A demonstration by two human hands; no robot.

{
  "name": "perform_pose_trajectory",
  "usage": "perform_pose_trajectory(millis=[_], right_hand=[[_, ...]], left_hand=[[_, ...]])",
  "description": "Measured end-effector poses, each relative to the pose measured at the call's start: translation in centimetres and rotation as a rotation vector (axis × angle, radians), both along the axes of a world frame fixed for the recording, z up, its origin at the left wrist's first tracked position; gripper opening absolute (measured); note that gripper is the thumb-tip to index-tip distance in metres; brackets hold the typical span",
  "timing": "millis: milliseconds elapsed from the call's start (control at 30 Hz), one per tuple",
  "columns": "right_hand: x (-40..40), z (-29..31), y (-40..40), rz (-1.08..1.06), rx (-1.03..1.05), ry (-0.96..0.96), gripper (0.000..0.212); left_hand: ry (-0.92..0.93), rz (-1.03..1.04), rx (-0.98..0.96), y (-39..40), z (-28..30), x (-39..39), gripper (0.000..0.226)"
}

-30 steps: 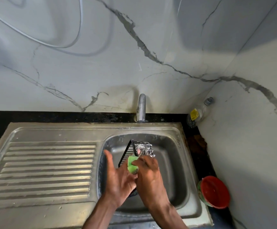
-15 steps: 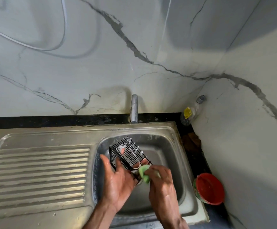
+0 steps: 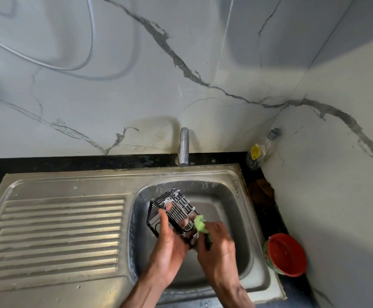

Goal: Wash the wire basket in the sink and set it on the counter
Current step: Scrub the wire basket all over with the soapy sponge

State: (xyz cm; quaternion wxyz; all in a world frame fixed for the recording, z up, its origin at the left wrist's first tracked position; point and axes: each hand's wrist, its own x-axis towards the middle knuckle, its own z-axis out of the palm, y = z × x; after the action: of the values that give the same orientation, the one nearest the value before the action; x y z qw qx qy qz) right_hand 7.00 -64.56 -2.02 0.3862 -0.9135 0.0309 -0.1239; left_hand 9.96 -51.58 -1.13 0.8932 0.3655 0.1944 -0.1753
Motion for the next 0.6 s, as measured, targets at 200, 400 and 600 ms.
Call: perform_pose_trajectory(millis=[200,400,600], right_hand=[[1.1,0.0,-0.8,-0.254,0.151,0.132,0.005],[-0.5,-1.2,-0.2,-0.099,0.198,0.33,0.012],[-2.2,-1.1,0.8,-0.09,0.218,0.301,0.021]], left_hand=[[0.009,-0.061,0.083,-0.8,0.5,0.2,0.034],[0.104,0.065,0.123,0.1,-1.0,0.6,0.028],[0.148,0.126,0.016,0.2,-1.3,0.4,0.03]])
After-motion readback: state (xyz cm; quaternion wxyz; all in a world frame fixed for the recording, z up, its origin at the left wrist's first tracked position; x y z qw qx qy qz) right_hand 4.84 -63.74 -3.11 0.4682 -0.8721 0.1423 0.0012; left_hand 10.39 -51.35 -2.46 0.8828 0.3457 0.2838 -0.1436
